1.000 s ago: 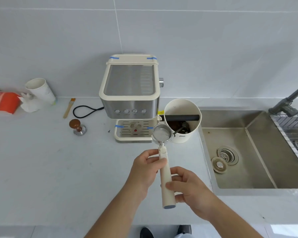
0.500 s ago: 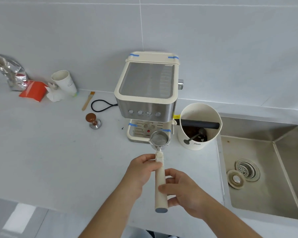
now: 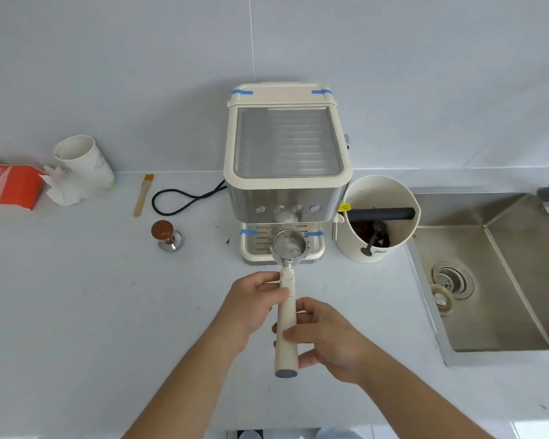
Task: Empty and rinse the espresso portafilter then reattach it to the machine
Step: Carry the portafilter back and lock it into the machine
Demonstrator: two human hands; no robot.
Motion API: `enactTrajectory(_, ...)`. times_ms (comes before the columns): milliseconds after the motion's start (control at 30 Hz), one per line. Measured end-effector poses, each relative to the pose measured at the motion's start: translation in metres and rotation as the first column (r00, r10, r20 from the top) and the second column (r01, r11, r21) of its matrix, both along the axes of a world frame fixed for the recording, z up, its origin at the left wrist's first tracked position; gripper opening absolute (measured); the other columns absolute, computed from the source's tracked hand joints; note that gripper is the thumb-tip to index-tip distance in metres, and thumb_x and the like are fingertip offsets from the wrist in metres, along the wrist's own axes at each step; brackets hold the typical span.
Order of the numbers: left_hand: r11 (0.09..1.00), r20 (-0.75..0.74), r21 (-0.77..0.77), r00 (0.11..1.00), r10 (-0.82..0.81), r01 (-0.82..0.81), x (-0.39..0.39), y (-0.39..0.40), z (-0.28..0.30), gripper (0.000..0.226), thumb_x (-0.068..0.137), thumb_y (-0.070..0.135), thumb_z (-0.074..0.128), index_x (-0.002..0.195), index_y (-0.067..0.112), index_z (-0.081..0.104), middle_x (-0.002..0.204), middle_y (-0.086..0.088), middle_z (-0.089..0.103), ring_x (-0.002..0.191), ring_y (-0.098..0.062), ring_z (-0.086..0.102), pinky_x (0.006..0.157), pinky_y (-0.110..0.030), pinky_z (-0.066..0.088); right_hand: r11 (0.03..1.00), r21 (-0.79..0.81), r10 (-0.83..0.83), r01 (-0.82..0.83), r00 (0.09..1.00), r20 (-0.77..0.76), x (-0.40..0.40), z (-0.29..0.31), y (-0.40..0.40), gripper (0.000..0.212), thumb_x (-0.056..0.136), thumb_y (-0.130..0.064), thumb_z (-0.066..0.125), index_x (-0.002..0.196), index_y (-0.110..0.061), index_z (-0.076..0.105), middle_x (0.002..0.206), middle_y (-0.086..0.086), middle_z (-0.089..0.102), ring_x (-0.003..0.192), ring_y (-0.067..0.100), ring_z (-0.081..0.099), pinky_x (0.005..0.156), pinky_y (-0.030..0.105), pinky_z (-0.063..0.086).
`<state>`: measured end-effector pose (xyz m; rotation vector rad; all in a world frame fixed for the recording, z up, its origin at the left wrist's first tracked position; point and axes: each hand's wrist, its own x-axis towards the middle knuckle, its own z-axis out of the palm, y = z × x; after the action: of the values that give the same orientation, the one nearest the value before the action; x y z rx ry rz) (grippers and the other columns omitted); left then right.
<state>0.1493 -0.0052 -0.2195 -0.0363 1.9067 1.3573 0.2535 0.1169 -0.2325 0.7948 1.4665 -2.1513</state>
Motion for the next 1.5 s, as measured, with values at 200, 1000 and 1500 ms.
enactTrajectory(200,0.968,-0.155,-0.042,0.955,-0.252,0.249,-0.033,-0.036,0.016,0.028,0.084,0.024,0.070,0.112,0.028,0.069,0.098,0.019,0.074,0.092,0.010,0.065,0.078,-0.015,0.046,0.993,-0.021,-0.114,0.113,0.993,-0.019,-0.012,-0.002,-0.036,0.039,0.076,0.000,0.066,0.114,-0.005,0.061,0.098,0.011,0.072,0.095,0.032,0.070,0.075,0.050,0.059)
enactTrajectory(1000,0.703,-0.736,-0.603,0.076,-0.672,0.377,-0.154,0.073,0.107,0.058,0.088,0.059,0.047,0.140,0.034,0.044,0.158,0.005,0.030,0.142,-0.017,0.029,0.115,-0.037,0.019,0.973,-0.105,-0.204,0.204,0.979,0.009,-0.053,-0.024,-0.030,0.044,0.073,0.003,0.066,0.113,-0.011,0.054,0.094,0.013,0.065,0.085,0.033,0.071,0.080,0.053,0.058)
enactTrajectory(1500,0.762,-0.793,-0.534,0.097,-0.602,0.366,-0.153,0.076,0.106,0.054,0.087,0.055,0.055,0.137,0.032,0.051,0.153,0.008,0.039,0.141,-0.009,0.031,0.112,-0.030,0.021,0.957,-0.154,-0.264,0.247,0.960,-0.097,-0.090,-0.031,-0.021,0.059,0.071,0.005,0.068,0.125,-0.012,0.051,0.101,0.014,0.064,0.087,0.033,0.071,0.076,0.051,0.059)
